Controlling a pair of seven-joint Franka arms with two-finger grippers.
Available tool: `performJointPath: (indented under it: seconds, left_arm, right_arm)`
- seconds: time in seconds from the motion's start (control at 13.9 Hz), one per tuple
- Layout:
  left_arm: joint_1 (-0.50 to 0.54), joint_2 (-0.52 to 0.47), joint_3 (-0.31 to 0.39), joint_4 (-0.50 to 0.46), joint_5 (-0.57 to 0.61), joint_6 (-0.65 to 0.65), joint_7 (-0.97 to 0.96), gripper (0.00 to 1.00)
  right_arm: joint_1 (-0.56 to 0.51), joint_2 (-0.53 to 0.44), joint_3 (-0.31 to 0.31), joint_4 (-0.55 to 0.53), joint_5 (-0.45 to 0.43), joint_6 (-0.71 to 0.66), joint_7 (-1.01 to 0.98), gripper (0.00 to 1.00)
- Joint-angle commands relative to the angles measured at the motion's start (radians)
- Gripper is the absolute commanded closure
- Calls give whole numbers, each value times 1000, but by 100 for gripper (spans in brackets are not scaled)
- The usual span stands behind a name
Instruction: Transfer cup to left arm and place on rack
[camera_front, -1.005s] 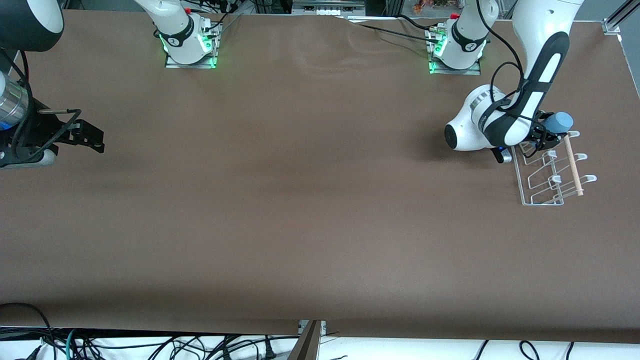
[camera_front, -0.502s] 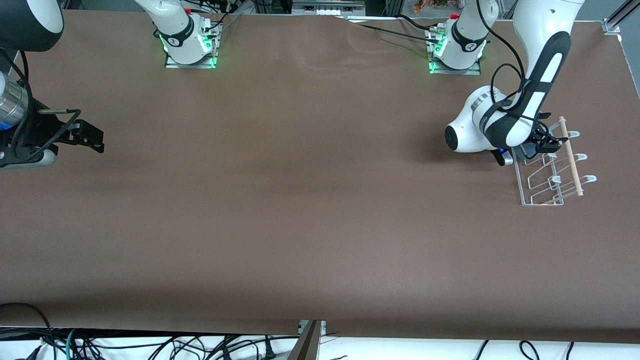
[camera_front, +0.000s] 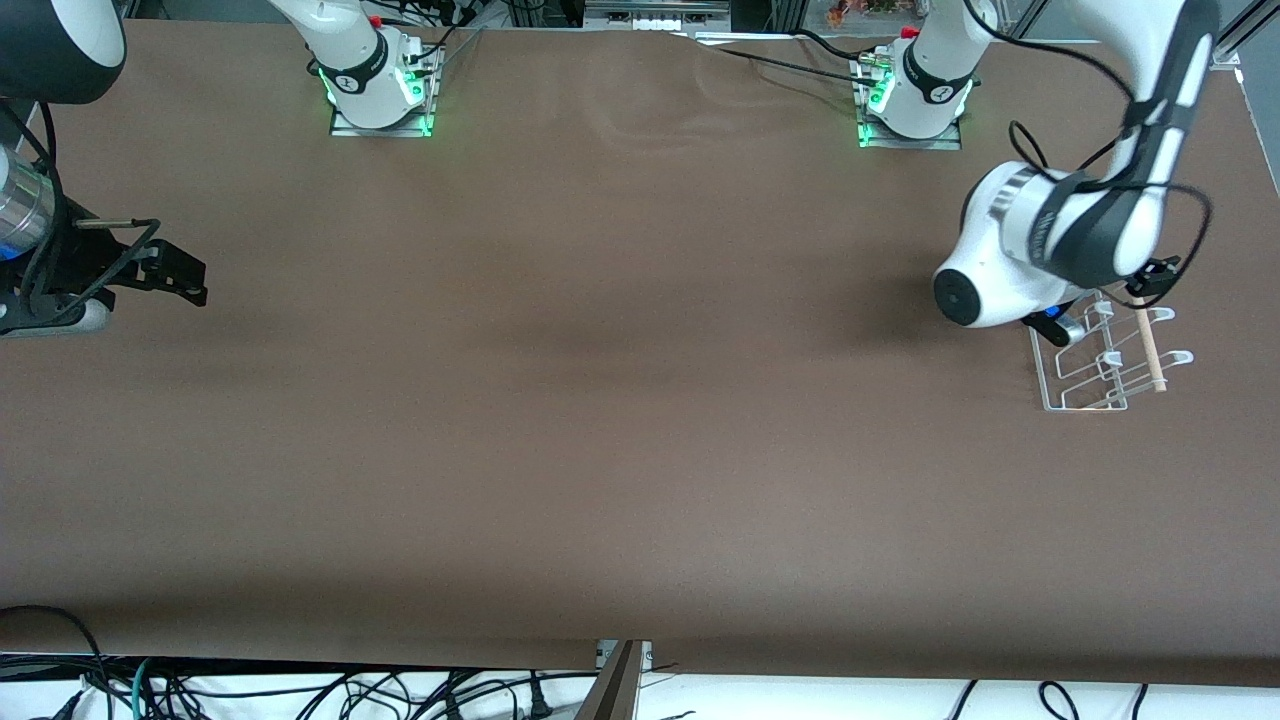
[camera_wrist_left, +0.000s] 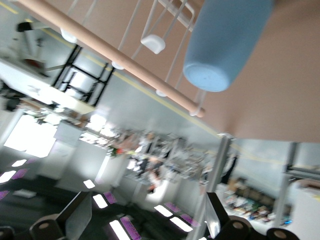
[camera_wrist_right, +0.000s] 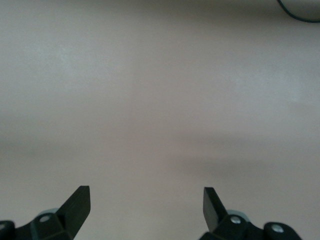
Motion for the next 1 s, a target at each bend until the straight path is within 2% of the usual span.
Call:
performJointPath:
  seconds: [0.0,0.22,0.43,0.5,0.72,0.79,0.86,0.93]
  left_arm:
    - [16,9,3,215,-220,-83,-69,0]
    - [23,-20,1,398,-464,-138,-83,0]
    - [45,-79,1,476,-679,-77,-83,0]
    - [61,-84,-5,478,-728,-24,-83,0]
    - [65,-90,-31,447,-752,108,-81,0]
    - [65,-102,-24,435,-809,172,-81,0]
    - [53,-137,11,399,-853,235,-78,0]
    - [-8,-156,111,370,-885,278,-78,0]
  right_arm:
    - [-8,-11,1,-13,17,5,-19,0]
    - [-8,-11,1,-13,17,5,-16,0]
    - [-10,-11,1,-13,19,5,-18,0]
    - [-10,-10,1,-13,19,5,-16,0]
    - [-8,-8,1,-13,17,5,-13,0]
    - [-8,-10,1,-13,19,5,-15,0]
    - [-8,-10,1,-13,17,5,-13,0]
    - [-10,-8,1,-13,17,5,-15,0]
